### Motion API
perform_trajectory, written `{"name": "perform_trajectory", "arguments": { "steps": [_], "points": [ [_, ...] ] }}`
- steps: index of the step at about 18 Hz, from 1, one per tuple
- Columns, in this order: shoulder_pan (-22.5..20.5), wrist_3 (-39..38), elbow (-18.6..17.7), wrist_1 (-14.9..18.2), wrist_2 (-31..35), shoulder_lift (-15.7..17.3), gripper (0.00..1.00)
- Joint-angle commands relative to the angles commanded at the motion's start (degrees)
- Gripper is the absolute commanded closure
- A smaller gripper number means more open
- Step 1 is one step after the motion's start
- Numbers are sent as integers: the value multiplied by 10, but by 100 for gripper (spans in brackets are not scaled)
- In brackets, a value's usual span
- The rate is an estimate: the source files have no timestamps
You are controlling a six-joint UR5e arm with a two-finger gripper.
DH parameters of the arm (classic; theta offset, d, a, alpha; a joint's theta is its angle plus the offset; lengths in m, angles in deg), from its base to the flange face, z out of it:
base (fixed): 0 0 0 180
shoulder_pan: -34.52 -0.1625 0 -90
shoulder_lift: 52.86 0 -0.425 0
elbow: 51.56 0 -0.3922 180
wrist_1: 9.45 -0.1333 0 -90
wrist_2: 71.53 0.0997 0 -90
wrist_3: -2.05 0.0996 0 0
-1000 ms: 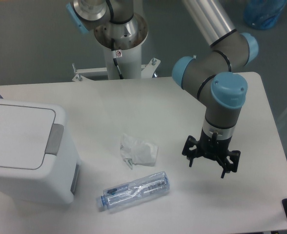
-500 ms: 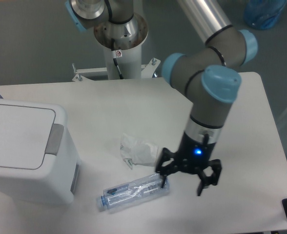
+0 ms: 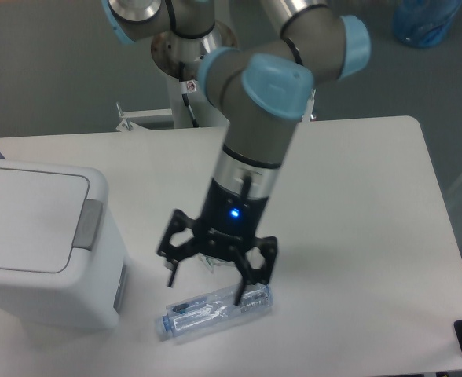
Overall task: Open the trash can
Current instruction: 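Move the open gripper over to the grey handle of the white bin lid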
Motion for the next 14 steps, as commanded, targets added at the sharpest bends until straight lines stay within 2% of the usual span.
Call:
{"name": "perform_trajectory", "arguments": {
  "steps": [8,12,14],
  "points": [
    [11,-4,-73,0,6,63,0],
    [27,-4,-95,-3,9,68,0],
    [36,-3,-95,-3,10,67,0]
  ]
}}
